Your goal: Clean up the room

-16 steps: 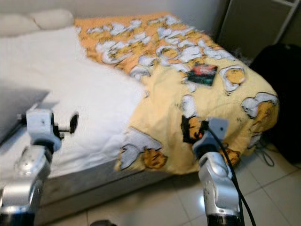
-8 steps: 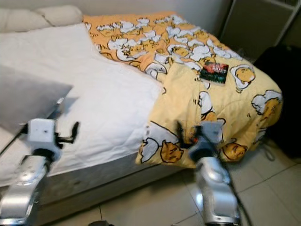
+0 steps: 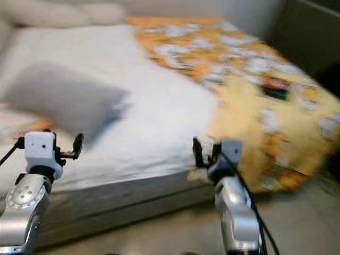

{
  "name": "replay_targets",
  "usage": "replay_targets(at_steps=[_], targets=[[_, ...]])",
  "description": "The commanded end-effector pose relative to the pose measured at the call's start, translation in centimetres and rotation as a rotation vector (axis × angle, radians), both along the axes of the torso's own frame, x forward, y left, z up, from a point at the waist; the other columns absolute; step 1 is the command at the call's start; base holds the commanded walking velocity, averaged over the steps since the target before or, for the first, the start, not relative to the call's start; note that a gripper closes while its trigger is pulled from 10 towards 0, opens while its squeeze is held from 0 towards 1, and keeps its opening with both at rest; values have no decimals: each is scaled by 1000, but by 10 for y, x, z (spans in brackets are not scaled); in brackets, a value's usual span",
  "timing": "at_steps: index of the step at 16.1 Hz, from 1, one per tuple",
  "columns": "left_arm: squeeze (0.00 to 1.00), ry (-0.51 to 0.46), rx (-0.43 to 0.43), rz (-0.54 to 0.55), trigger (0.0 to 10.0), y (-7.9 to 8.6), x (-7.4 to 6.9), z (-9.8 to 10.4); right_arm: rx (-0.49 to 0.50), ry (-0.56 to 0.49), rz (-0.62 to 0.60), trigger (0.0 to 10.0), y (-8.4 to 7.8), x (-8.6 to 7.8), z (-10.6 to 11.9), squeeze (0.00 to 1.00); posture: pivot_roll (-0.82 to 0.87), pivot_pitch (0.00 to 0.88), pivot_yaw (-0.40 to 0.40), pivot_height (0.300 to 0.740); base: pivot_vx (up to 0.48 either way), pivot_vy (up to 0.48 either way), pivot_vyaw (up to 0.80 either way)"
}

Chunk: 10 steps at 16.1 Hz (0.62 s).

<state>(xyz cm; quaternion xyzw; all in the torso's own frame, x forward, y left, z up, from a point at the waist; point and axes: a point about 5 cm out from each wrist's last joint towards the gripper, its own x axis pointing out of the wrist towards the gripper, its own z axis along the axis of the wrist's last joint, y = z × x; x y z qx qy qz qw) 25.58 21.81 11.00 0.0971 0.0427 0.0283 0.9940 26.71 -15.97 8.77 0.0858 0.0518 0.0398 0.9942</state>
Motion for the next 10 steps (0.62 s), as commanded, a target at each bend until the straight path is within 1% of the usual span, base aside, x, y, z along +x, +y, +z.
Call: replay_targets(at_steps=[1,3,6,7,8,10], targets=[[1000,-13,-3,3,10000,-2,-2,2,-9,9,-16,10000,-6,-2,-2,0,67,0,-33,740,0,319,800],[1000,-3,-14,9,10000,-4,-5,-2,-14,13,-16,10000,-5,-4,-2,0,55,0,-38,740,0,307,800],[1000,2,-23,0,10000,-10,-5,-4,-25,9,-12,10000,-7,-5,-1,0,52,0,-42,740,0,270,800],[1000,-13,-13,-11,10000,-11,-5,-2,-30,11,-15,10000,-8,-4,-1,0,51,0,-42,740,0,0,800],[1000,-12,2,-18,10000,-12,-4,-1,-35,9,-15,10000,-8,-3,0,0,51,0,-41,740,0,0,475],[1000,-10,13,-17,10000,-13,-2,0,-3,18,-33,10000,-10,-3,-1,0,48,0,-42,740,0,-480,0]])
